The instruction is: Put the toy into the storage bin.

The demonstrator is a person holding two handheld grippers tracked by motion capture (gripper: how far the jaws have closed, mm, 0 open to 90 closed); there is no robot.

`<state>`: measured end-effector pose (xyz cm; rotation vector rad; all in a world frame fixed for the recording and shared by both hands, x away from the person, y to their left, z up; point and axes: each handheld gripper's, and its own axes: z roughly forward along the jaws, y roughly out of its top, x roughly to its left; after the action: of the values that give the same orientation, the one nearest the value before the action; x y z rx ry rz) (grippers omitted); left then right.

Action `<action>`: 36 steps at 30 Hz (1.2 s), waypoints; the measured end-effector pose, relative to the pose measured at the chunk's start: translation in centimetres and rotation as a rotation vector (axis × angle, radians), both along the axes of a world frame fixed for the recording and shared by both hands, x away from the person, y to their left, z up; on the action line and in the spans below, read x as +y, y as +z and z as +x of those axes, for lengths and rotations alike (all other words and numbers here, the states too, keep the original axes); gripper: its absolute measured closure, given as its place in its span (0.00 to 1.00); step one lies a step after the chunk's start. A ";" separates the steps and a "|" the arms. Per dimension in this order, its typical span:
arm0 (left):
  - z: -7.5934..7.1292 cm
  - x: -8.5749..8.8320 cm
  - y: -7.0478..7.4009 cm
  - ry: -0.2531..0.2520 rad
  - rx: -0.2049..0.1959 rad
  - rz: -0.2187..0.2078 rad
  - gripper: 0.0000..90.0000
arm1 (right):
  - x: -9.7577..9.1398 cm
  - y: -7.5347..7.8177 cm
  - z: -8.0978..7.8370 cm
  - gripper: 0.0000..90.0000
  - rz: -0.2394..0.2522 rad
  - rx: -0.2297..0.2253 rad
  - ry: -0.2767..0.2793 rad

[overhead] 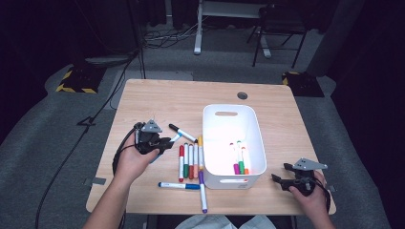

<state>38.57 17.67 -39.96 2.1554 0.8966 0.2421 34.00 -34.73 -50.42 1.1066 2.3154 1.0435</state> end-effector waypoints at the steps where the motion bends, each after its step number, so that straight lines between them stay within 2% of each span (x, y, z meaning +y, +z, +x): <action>1: -0.1 -0.2 0.3 0.000 0.000 -0.008 0.85 | 0.0 0.0 0.0 0.29 0.001 0.002 -0.003; 2: -0.1 -0.3 0.8 -0.018 -0.008 -0.017 0.85 | 0.0 0.0 0.0 0.29 0.002 0.004 -0.003; 6: -0.2 -0.5 1.8 -0.037 -0.013 -0.034 0.85 | 0.0 0.0 0.0 0.29 0.001 0.002 -0.002; 8: -0.2 -0.5 2.6 -0.047 -0.038 -0.049 0.85 | 0.0 0.0 0.0 0.29 0.000 0.001 -0.001; 13: -0.2 -0.7 3.5 -0.071 -0.044 -0.087 0.85 | 0.0 0.0 0.0 0.29 0.000 0.001 -0.001; 15: -0.2 -0.9 3.9 -0.078 -0.062 -0.094 0.85 | 0.0 0.0 0.0 0.29 0.000 0.001 -0.001; 16: -0.2 -1.3 4.2 -0.087 -0.066 -0.121 0.85 | 0.0 0.0 0.0 0.29 0.001 0.002 -0.002; 17: -0.2 -1.3 4.4 -0.089 -0.088 -0.114 0.85 | 0.0 0.0 0.0 0.29 0.000 0.001 -0.001; 18: -0.2 -1.3 4.4 -0.089 -0.088 -0.114 0.85 | 0.0 0.0 0.0 0.29 0.000 0.001 -0.001; 21: -0.1 -2.0 5.0 -0.119 -0.089 -0.129 0.85 | 0.0 0.0 0.0 0.29 0.000 0.001 -0.001; 23: -0.1 -2.6 5.3 -0.137 -0.083 -0.157 0.85 | 0.0 0.0 0.0 0.29 0.000 0.001 -0.001; 24: 0.0 -3.2 5.7 -0.157 -0.104 -0.145 0.85 | 0.0 0.0 0.0 0.29 0.000 0.001 -0.001; 36: 1.0 -7.1 6.6 -0.263 -0.111 -0.199 0.85 | 0.0 0.0 0.0 0.29 0.000 0.001 -0.001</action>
<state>39.56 10.58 -33.33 2.0259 0.5431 0.1329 33.98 -34.71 -50.42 1.1087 2.3147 1.0431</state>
